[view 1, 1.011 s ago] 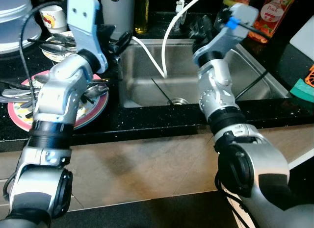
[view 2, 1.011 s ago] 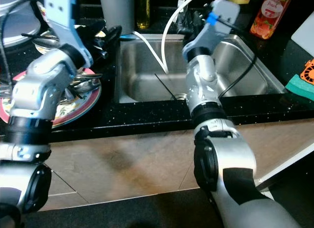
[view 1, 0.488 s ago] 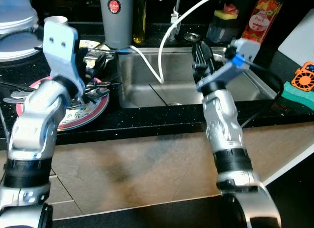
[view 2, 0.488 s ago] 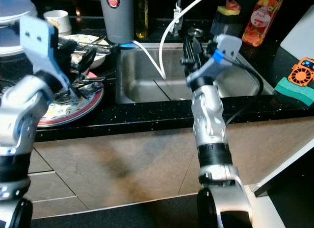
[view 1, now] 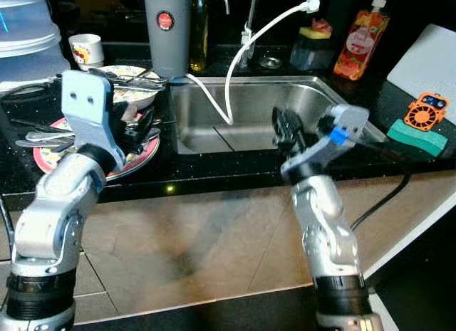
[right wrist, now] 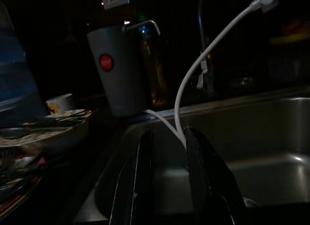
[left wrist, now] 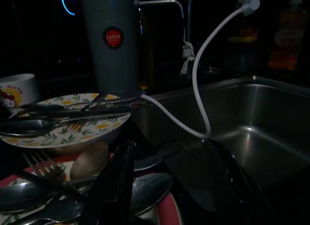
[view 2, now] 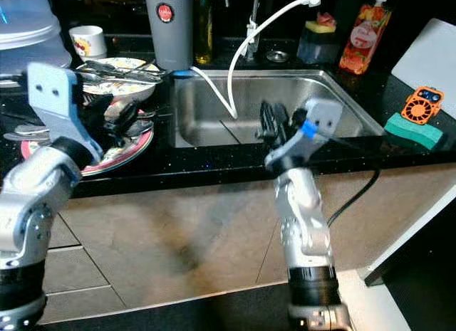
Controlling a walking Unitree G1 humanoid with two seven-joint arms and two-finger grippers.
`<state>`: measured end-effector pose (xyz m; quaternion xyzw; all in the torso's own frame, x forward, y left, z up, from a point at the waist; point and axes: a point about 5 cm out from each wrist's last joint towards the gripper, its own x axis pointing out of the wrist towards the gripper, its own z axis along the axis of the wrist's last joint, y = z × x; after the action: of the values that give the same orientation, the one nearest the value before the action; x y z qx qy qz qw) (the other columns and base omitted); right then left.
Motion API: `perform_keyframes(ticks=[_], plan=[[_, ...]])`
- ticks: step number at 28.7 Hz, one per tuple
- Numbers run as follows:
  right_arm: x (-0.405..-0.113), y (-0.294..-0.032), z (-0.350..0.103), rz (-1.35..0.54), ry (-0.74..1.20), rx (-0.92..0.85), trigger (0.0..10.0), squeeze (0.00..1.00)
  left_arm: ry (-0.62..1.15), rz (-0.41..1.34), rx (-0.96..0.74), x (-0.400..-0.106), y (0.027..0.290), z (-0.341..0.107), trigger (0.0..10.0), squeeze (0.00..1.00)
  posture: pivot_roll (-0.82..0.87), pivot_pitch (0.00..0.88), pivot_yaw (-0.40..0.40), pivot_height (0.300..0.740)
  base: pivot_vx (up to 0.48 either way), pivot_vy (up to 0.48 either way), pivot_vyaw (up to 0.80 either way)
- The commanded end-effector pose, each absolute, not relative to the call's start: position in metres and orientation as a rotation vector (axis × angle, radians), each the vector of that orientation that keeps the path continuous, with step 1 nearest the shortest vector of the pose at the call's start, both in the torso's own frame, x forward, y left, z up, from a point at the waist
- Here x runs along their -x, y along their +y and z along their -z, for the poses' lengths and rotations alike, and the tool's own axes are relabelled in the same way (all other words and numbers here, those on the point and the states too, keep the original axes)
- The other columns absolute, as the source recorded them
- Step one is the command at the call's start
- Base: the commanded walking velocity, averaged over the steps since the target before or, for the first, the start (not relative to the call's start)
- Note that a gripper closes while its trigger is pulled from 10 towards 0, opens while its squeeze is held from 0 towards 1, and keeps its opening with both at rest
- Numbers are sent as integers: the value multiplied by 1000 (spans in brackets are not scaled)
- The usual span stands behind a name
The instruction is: Kitchen organization
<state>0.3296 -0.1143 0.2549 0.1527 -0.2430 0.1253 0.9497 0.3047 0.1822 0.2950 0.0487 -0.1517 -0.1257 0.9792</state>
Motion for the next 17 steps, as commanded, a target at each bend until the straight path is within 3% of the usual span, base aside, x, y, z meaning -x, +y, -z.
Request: perform_keyframes(ticks=[1,17], plan=[[-326,-113,-256,-251,-492,-315,10000,0,-275,277,-83,-302,175,-288,10000,0,38,107,-29,740,0,0,0],[-309,-107,-213,-244,-297,-353,10000,0,-120,246,-52,-282,169,-241,10000,0,48,123,-30,740,0,0,0]])
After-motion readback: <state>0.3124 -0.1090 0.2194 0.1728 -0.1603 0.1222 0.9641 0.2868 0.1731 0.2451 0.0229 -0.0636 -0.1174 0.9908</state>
